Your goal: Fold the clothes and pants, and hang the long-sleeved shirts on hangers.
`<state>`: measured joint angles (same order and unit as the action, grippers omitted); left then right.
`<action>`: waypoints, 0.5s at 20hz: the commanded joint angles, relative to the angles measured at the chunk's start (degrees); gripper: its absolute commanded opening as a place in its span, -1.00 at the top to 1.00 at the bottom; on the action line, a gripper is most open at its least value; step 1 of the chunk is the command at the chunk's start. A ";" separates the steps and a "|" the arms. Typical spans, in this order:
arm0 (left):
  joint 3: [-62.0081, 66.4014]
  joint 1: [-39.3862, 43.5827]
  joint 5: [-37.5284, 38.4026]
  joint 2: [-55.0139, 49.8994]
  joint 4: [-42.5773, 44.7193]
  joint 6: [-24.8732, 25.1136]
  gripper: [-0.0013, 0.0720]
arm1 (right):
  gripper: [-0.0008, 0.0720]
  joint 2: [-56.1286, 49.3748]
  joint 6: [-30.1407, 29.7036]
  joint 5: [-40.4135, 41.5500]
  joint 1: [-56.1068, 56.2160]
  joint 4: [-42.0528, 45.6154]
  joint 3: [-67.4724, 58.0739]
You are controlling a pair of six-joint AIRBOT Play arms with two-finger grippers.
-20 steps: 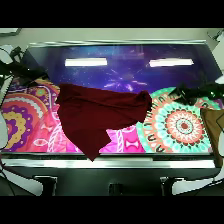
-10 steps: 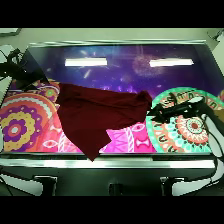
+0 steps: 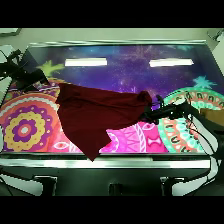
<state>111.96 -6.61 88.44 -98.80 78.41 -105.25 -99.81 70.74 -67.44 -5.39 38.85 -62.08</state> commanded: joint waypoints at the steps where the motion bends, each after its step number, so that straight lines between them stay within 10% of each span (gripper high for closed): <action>1: -0.02 -0.24 1.55 0.07 0.02 0.17 -0.89 | 0.89 0.35 0.15 0.74 0.70 -0.46 0.02; 7: -2.75 -4.15 9.01 4.17 0.26 2.82 -0.66 | 0.87 7.37 -0.07 0.04 0.70 -0.44 0.00; 10: -14.56 -6.14 7.39 11.08 0.26 3.82 -0.68 | 0.48 8.92 -0.04 -0.11 0.72 -0.28 0.02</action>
<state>105.32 -10.94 95.68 -92.71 78.59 -102.52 -92.73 70.72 -66.98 -4.73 38.87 -62.02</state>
